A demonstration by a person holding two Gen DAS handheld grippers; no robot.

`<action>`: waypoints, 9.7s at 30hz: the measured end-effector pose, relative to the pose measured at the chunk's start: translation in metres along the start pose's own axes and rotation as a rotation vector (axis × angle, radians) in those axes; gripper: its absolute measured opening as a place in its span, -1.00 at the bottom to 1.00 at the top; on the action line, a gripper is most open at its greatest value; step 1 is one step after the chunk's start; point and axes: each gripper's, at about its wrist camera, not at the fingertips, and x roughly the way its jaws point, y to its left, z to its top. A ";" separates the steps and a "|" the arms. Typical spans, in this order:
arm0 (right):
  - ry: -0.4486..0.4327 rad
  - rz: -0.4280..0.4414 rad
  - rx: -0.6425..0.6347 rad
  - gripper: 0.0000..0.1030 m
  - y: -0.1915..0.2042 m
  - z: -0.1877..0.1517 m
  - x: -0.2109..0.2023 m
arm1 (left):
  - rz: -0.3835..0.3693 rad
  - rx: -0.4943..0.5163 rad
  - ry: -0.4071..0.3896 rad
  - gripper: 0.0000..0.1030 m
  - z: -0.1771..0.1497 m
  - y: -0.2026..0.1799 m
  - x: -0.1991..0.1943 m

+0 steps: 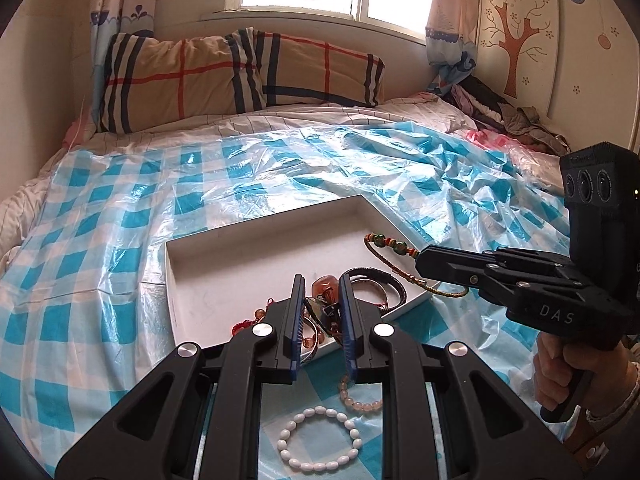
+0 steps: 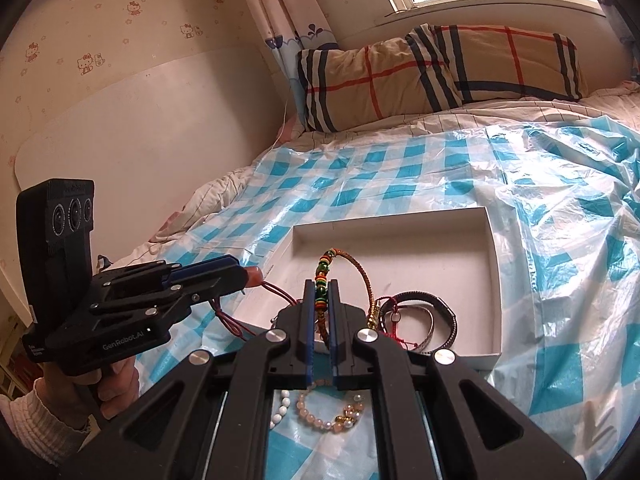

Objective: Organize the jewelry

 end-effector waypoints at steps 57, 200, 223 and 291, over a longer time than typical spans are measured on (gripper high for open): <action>0.297 -0.211 -0.084 0.00 0.014 -0.071 0.044 | 0.156 0.058 0.222 0.10 -0.093 0.001 -0.010; 0.123 -0.049 0.180 -0.20 -0.056 0.005 0.064 | 0.035 -0.088 0.170 -0.86 -0.007 0.067 0.093; 0.230 -0.105 -0.039 -0.03 0.021 -0.034 0.066 | 0.024 -0.190 0.153 -0.28 -0.065 0.061 0.003; 0.276 0.030 0.173 0.58 -0.006 -0.022 0.090 | 0.054 -0.269 0.249 0.84 -0.126 -0.014 -0.070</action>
